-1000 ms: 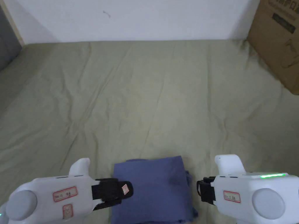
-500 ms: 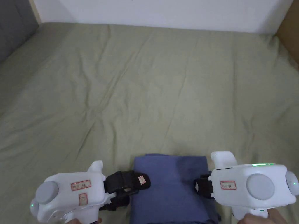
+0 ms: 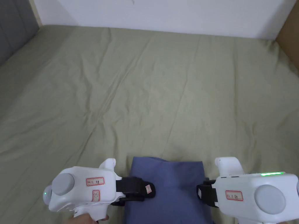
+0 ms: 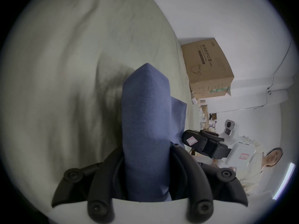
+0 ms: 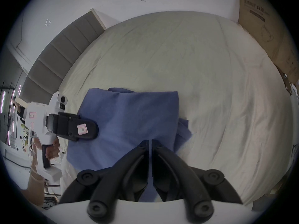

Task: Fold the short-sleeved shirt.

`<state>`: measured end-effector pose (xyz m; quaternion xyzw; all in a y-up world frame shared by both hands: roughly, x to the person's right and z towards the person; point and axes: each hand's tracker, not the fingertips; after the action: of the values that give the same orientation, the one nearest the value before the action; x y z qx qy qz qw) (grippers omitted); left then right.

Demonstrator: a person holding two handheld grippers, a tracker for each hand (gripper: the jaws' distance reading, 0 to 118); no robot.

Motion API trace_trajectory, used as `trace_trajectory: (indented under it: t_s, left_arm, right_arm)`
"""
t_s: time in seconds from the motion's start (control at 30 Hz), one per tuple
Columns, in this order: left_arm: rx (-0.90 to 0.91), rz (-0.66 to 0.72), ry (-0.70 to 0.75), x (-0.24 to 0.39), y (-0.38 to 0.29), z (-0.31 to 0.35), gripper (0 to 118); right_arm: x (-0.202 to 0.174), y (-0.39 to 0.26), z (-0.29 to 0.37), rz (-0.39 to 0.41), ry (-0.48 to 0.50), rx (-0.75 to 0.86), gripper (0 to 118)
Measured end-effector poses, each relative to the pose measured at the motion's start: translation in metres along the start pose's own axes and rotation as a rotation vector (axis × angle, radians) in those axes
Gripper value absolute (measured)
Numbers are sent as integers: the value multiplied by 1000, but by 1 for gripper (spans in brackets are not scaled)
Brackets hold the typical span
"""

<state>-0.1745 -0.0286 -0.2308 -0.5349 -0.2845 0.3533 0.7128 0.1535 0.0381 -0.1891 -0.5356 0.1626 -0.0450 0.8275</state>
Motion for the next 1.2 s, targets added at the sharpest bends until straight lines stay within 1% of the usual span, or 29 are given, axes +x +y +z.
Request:
trace_trajectory:
  t_s: [0.03, 0.07, 0.13, 0.17, 0.23, 0.27, 0.3, 0.37, 0.4, 0.43, 0.5, 0.57, 0.6, 0.67, 0.73, 0.77, 0.8, 0.83, 0.87, 0.9, 0.93, 1.0, 1.07, 1.2]
  left_arm:
    - [9, 4, 5, 2, 5, 10, 32]
    - [11, -28, 22, 3, 11, 20, 31]
    - [40, -78, 112, 1, 26, 51, 30]
    - [38, -124, 152, 0, 35, 65, 30]
    - [63, -138, 261, -8, 56, 102, 30]
    - [65, -170, 327, -11, 66, 118, 29]
    - [93, -167, 423, -14, 76, 137, 28]
    - [106, -202, 568, -22, 95, 171, 27]
    - [127, -181, 622, -29, 105, 188, 26]
    - [116, -190, 683, -36, 116, 201, 26]
    - [98, -153, 823, -55, 136, 227, 26]
    - [51, -187, 1046, -70, 152, 245, 26]
    - [35, -208, 1117, -81, 159, 251, 26]
    - [77, -272, 1297, -99, 166, 264, 26]
    - [84, -263, 1483, -111, 173, 271, 26]
    - [118, -263, 1496, -116, 170, 275, 27]
    - [111, -244, 1464, -120, 170, 279, 34]
    - [116, -204, 1417, -121, 169, 283, 50]
    - [132, -180, 1348, -121, 165, 285, 80]
    - [134, -159, 1313, -114, 157, 289, 94]
    - [143, -143, 1302, -113, 153, 289, 96]
    - [175, -172, 1322, -106, 144, 289, 96]
    - [195, -146, 1326, -88, 134, 294, 96]
    - [400, -13, 1188, -69, 132, 324, 96]
  right_arm:
    - [-4, -1, 4, 12, -10, 5, 3]
    - [-6, -2, 6, 23, -10, 12, 3]
    - [-10, -4, 10, 29, -18, 20, 3]
    - [-8, -5, 10, 28, -18, 30, 3]
    - [-6, -5, 8, 13, -18, 29, 3]
    - [-5, -6, 7, 4, -17, 26, 3]
    - [-6, -7, 7, -6, -19, 24, 3]
    - [-4, -9, 7, -13, -21, 16, 3]
    - [-3, -9, 7, -13, -31, 13, 3]
    - [-3, -9, 8, -15, -43, 11, 3]
    - [1, -9, 9, -19, -64, 7, 3]
    - [7, -9, 10, -43, -85, 9, 3]
    - [10, -10, 11, -55, -86, 9, 3]
    - [15, -11, 8, -81, -95, -4, 3]
    - [16, -13, 8, -101, -117, -35, 3]
    - [17, -17, 9, -93, -113, -34, 3]
    - [17, -20, 10, -87, -117, -41, 3]
    - [24, -24, 7, -83, -125, -50, 3]
    - [28, -27, 4, -82, -134, -58, 3]
    - [30, -29, 3, -86, -140, -64, 3]
    - [31, -31, 1, -92, -139, -69, 3]
    - [37, -34, -3, -117, -129, -76, 3]
    - [34, -35, -2, -119, -115, -78, 3]
    - [27, -38, 9, -62, -101, -46, 3]
